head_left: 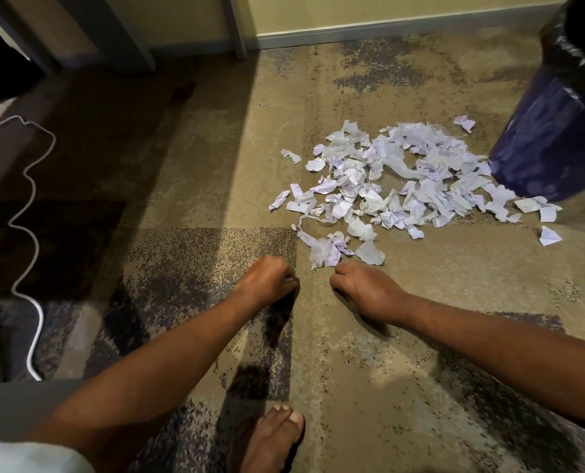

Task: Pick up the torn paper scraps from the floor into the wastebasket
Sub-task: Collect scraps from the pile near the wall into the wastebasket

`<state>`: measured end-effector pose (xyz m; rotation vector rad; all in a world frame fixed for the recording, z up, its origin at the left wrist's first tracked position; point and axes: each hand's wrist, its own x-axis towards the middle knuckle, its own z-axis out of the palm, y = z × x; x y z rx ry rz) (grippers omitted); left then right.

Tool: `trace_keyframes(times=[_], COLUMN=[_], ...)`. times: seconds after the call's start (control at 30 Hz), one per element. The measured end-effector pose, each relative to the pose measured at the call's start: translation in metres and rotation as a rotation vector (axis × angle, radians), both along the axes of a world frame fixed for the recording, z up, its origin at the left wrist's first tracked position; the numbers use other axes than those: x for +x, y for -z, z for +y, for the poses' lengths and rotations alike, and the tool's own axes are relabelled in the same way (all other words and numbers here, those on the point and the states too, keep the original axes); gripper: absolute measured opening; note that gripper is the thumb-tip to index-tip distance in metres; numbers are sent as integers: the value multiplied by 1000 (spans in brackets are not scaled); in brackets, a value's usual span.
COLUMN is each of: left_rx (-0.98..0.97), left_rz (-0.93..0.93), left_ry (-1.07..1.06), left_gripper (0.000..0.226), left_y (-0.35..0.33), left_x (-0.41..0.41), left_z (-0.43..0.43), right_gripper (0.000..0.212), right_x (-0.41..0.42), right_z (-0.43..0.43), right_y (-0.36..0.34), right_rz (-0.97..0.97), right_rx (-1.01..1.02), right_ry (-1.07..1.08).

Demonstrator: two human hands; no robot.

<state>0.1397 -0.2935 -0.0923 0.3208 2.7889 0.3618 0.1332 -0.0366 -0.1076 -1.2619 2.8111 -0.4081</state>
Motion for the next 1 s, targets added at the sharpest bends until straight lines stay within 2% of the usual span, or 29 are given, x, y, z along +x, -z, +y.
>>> trace_keyframes(times=[0.23, 0.4, 0.47, 0.53, 0.6, 0.67, 0.73, 0.83, 1.0], left_rx=[67, 267, 371, 489, 600, 702, 787, 1002, 1270], left_rz=[-53, -147, -236, -313, -351, -365, -372, -399, -364], left_ry=[-88, -337, -450, -552, -599, -575, -562, -608, -596], left_gripper=[9, 5, 2, 7, 11, 18, 22, 16, 15], left_y=[0, -4, -7, -11, -15, -23, -40, -79, -143], left_x=[1, -3, -5, -7, -11, -18, -31, -54, -106], left_z=[0, -2, -2, 2, 11, 27, 50, 91, 155], right_gripper=[12, 12, 11, 13, 12, 11, 12, 18, 19], right_x=[-1, -1, -3, -8, -18, -30, -46, -72, -102], right_z=[1, 4, 3, 1, 3, 11, 22, 41, 82], right_y=[-1, -5, -11, -21, -37, -54, -76, -115, -183], right_rz=[-30, -71, -171, -430, -768, -943, -1002, -1083, -1039], right_rx=[53, 69, 71, 24, -76, -209, -365, -665, -1047], right_ry=[19, 13, 58, 181, 321, 441, 549, 702, 752])
